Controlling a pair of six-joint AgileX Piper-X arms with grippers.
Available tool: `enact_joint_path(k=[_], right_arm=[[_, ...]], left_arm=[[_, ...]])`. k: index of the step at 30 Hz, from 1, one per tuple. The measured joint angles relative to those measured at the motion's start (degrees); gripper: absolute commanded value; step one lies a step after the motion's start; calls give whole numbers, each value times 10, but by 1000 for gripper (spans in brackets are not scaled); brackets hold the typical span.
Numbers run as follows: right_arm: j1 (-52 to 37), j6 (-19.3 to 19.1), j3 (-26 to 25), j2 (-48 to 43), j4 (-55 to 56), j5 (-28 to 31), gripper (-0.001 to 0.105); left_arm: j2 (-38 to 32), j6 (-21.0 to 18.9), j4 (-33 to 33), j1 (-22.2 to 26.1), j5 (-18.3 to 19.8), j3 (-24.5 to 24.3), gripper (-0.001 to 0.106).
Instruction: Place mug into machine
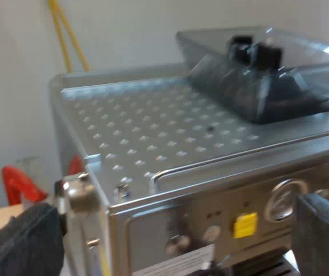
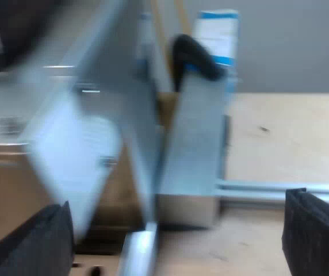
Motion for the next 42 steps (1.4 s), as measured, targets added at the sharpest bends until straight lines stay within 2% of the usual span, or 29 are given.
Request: enact_joint_path(k=[3, 5, 8, 11, 12, 14, 20, 24, 32, 38, 42], right_arm=[[-83, 0, 0, -3, 20, -42, 75], [-173, 0, 0, -5, 44, -93, 75], [-241, -17, 0, -10, 66, -130, 75], [-261, -23, 0, -23, 80, -135, 75], [-261, -23, 0, -24, 80, -135, 75], [-250, -23, 0, -47, 83, -143, 75], [-214, -25, 0, -103, 106, -134, 75], [-207, -25, 2, -148, 130, -117, 75], [-207, -24, 73, -286, 149, -111, 75], [-207, -24, 136, -402, 152, -111, 75], [-207, -24, 150, -419, 170, -111, 75]], left_arm=[[13, 0, 2, 38, 0, 0, 81], [22, 0, 2, 79, 0, 0, 81], [29, -1, 10, 148, 20, 0, 81], [27, -1, 46, 211, 31, 0, 81], [26, -1, 54, 218, 31, 0, 81], [13, -1, 110, 250, 31, -6, 81], [-49, -1, 162, 253, 30, -6, 81], [-134, -1, 199, 253, -6, -8, 81], [-275, 3, 286, 253, -16, -11, 81], [-284, 12, 371, 253, -16, -15, 81], [-284, 16, 420, 253, -16, -17, 81]])
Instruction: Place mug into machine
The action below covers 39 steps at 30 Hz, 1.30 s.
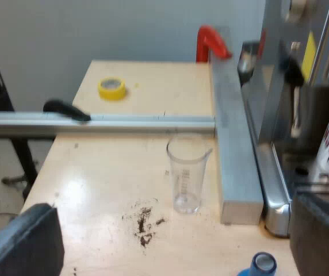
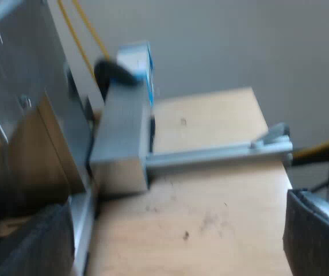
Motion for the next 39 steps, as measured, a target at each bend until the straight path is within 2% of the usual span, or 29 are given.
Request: enact_joint_path(k=[3, 6, 14, 17, 23, 39], right_arm=[[0, 0, 9, 0, -2, 0, 75], [0, 0, 31, 0, -11, 0, 75], [1, 0, 101, 0, 3, 0, 75], [1, 0, 128, 0, 14, 0, 75], [1, -4, 175, 0, 25, 0, 75], [1, -4, 177, 0, 20, 0, 75]], left_arm=[[0, 0, 0, 0, 0, 14, 81], [0, 0, -34, 0, 0, 43, 81], [1, 9, -153, 0, 0, 169, 81], [1, 11, -159, 0, 0, 205, 81], [3, 17, -173, 0, 2, 217, 81], [3, 17, -173, 0, 3, 217, 81]])
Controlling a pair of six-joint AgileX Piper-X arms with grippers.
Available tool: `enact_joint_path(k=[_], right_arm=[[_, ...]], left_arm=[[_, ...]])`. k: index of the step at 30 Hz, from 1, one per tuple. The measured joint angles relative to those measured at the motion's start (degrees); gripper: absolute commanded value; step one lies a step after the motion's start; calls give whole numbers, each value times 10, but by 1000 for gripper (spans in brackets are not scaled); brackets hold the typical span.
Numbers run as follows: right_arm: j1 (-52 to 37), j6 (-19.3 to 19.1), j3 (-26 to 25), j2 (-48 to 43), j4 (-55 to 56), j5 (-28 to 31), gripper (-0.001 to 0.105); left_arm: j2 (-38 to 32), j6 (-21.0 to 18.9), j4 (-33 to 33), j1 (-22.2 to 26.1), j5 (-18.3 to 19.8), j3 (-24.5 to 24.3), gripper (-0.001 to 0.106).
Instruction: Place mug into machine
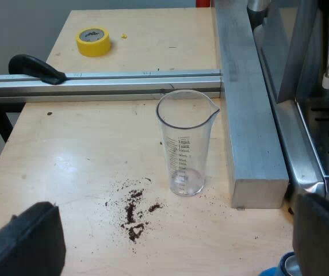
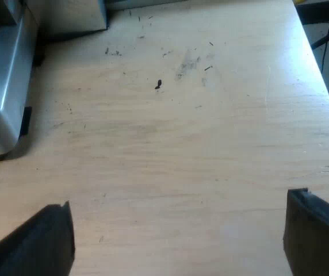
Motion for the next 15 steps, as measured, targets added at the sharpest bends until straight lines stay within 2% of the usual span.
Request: enact_joint_path(k=[15], right_arm=[[0, 0, 0, 0, 0, 0, 75]], left_arm=[[0, 8, -8, 0, 0, 0, 81]])
